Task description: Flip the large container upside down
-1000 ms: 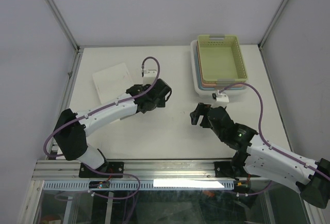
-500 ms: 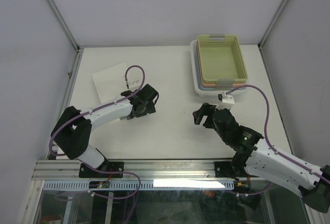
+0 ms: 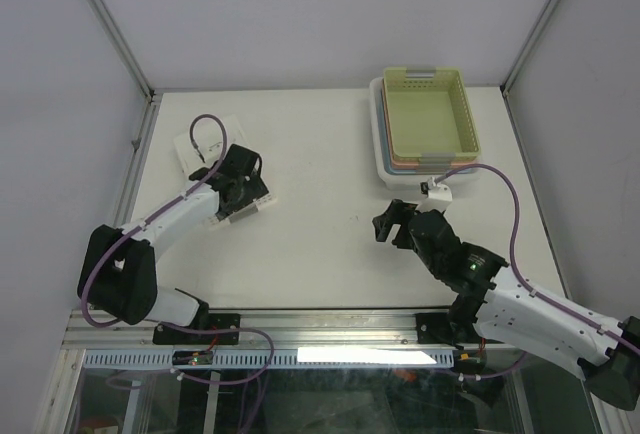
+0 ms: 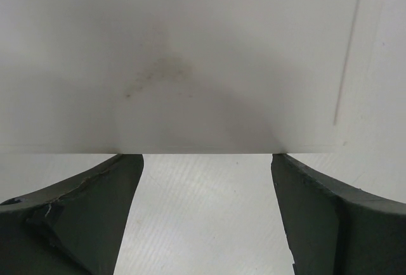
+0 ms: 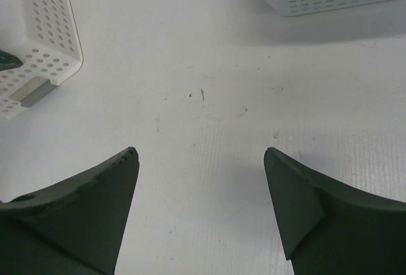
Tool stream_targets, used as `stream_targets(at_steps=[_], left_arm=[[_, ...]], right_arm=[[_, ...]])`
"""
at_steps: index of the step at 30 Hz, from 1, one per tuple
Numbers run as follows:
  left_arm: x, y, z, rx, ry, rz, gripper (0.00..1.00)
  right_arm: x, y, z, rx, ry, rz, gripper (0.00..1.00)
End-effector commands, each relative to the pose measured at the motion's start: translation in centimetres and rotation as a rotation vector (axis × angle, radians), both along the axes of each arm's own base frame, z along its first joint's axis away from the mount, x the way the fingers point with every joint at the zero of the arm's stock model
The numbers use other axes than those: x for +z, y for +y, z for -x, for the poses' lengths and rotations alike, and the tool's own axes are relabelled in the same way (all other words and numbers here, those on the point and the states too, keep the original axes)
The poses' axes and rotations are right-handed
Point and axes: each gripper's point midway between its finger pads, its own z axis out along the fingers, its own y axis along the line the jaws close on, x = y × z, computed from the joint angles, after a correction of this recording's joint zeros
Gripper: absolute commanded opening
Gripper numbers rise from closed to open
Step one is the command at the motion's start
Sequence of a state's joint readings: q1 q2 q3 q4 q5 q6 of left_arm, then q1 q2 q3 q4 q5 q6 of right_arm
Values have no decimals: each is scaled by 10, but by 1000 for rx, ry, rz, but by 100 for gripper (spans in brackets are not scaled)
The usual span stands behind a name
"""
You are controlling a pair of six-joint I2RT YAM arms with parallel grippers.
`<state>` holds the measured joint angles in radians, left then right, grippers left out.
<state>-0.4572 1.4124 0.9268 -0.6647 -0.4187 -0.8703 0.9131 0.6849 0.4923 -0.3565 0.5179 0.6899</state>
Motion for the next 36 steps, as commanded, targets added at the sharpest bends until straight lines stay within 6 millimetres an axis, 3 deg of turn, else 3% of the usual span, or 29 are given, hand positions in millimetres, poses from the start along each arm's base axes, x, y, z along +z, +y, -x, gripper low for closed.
stream_targets(at_steps=[1,7,10,12,15,18,22,28,33,36], left_arm=[[28,19,-26,27,-98,9,88],[42,51,-40,94,-132,-20,88],[52,51,-42,72,-154,-36,86],[59,29,-44,-1,-175,-34,85],[73,-25,-41,-118,-209,-97,87],[75,-63,-48,-178,-211,-96,87],[79,-82,-71,-206,-235,-193,88],[68,-80,-105,-201,-222,-380,88],[48,-107,-119,-281,-182,-338,86],[32,-112,-124,-305,-153,-319,86]], right_arm=[[14,4,-7,-26,-41,-60,83],[14,1,-6,-34,-43,-62,84],[14,0,-6,-41,-41,-64,83],[11,0,-6,-43,-42,-67,84],[13,4,-9,-36,-51,-76,84],[15,9,-11,-30,-42,-73,83],[18,12,-11,-25,-37,-77,84],[17,7,-9,-39,-35,-85,84],[17,7,-9,-45,-37,-92,83],[18,7,-9,-45,-37,-90,83]])
